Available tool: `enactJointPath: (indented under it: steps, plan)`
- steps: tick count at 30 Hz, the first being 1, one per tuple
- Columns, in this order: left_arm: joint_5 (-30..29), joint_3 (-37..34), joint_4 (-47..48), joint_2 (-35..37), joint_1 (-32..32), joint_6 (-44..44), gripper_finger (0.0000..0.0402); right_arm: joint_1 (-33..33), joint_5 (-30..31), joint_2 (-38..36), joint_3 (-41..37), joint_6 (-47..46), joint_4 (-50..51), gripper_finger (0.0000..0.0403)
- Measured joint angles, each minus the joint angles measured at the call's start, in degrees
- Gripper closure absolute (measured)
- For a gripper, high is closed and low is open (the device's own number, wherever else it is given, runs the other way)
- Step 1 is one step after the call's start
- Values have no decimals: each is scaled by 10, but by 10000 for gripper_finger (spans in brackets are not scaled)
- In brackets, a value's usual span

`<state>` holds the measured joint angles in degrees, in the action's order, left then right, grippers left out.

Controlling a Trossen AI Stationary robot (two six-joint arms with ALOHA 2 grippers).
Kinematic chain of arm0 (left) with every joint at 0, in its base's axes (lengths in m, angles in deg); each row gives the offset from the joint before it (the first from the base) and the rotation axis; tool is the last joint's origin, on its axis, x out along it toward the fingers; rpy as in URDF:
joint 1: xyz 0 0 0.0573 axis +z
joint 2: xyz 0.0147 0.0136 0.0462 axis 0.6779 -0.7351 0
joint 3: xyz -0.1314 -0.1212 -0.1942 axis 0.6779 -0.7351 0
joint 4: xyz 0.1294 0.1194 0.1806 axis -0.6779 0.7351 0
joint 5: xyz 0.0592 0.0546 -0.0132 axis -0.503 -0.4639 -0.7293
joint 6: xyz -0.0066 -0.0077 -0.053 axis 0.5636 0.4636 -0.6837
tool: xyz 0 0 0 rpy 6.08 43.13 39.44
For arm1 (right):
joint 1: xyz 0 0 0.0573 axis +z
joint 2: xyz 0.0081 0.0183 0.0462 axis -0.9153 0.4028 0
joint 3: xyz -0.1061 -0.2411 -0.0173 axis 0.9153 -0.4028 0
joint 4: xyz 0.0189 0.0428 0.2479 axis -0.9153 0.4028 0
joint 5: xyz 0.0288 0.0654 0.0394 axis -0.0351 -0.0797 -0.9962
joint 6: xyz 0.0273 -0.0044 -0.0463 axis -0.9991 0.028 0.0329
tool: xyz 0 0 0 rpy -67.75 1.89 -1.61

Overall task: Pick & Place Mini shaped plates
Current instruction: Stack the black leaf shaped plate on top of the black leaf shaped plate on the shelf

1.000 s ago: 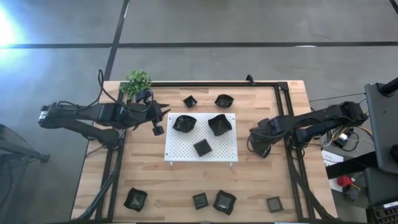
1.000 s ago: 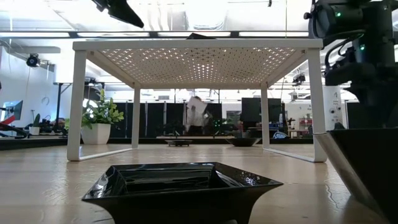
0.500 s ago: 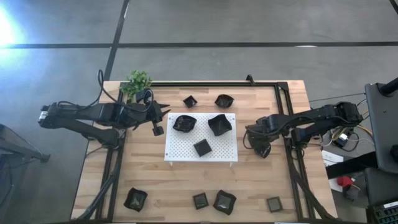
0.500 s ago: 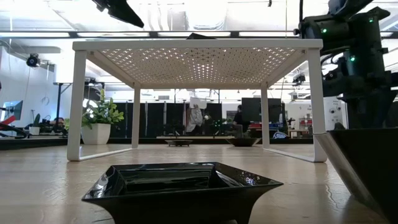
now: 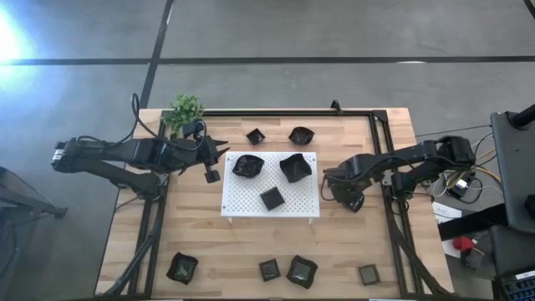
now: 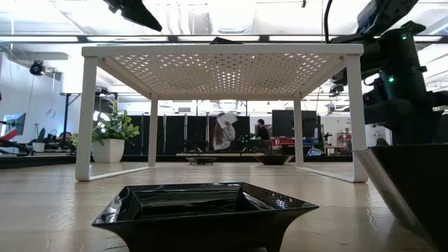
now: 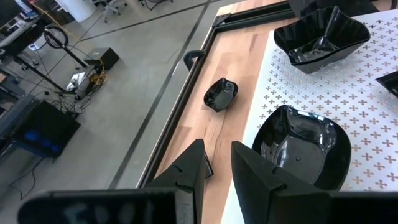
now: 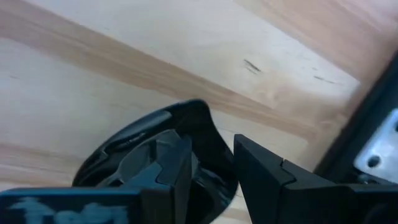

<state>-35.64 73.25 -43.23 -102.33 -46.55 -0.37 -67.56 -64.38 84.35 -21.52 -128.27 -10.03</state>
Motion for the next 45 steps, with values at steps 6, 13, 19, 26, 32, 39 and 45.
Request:
enactJointPath:
  steps: [6, 13, 19, 26, 32, 39, 45]
  plan:
    - [1, 0, 0, 0, 0, 0, 326, -2, -5, 10, 0, 26, -13, 284]
    - [1, 0, 0, 0, 0, 0, 326, -2, -6, 9, 0, 56, -15, 289]
    - [13, 0, 1, 0, 0, 0, 326, -2, -6, 9, -4, 91, -40, 296]
    - [23, 0, 2, 0, 0, -1, 326, -2, -6, 9, -5, 103, -54, 312]
    - [23, 0, 2, 0, 0, -1, 326, -2, -7, 9, -5, 103, -54, 372]
    - [23, 0, 3, 0, 0, -2, 326, -2, -5, 2, -2, 125, -50, 393]
    - [23, 0, 3, 0, 0, -3, 326, 1, 14, -35, 29, 128, -6, 395]
